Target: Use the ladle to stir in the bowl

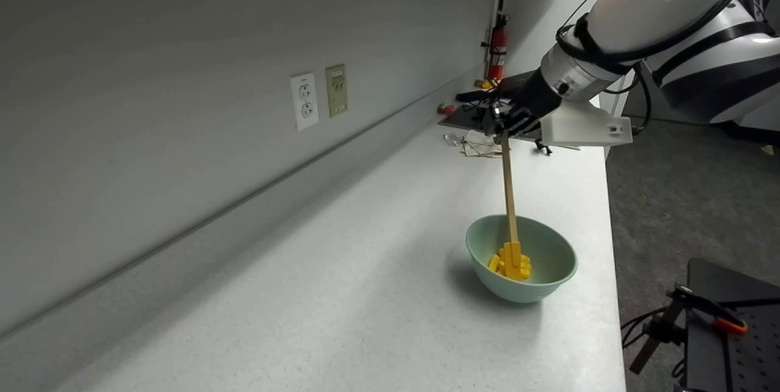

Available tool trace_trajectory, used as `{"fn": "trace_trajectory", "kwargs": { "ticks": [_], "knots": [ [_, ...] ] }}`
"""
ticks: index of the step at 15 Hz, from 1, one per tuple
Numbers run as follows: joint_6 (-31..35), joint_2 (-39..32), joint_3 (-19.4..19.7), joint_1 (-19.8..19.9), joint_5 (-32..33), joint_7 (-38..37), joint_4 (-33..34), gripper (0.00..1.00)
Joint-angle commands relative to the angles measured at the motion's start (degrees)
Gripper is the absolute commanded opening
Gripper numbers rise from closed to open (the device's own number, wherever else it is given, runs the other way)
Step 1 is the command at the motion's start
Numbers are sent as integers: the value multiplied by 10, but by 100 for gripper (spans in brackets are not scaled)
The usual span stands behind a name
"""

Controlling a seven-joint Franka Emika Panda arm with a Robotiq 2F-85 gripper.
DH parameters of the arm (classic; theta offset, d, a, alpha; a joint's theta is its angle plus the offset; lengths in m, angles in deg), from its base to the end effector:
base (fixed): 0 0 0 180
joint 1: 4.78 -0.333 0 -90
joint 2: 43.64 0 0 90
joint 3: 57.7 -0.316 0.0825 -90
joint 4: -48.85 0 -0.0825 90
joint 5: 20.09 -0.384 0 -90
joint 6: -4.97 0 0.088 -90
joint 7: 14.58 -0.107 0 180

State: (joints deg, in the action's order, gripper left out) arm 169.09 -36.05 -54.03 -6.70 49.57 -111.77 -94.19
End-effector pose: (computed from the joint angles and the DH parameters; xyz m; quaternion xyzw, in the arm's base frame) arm 0.4724 0.0375 0.3647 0.8922 -0.2850 0.3482 0.0391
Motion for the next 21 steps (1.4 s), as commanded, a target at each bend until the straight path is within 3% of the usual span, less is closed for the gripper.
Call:
{"fn": "trace_trajectory", "kwargs": {
  "ticks": [1,8,21],
  "knots": [
    [33,-3,-4,-12,-25,11,-3,2],
    [-14,13,-23,-12,25,-25,-3,2],
    [-121,36,-60,-14,274,-239,6,2]
  ]
}}
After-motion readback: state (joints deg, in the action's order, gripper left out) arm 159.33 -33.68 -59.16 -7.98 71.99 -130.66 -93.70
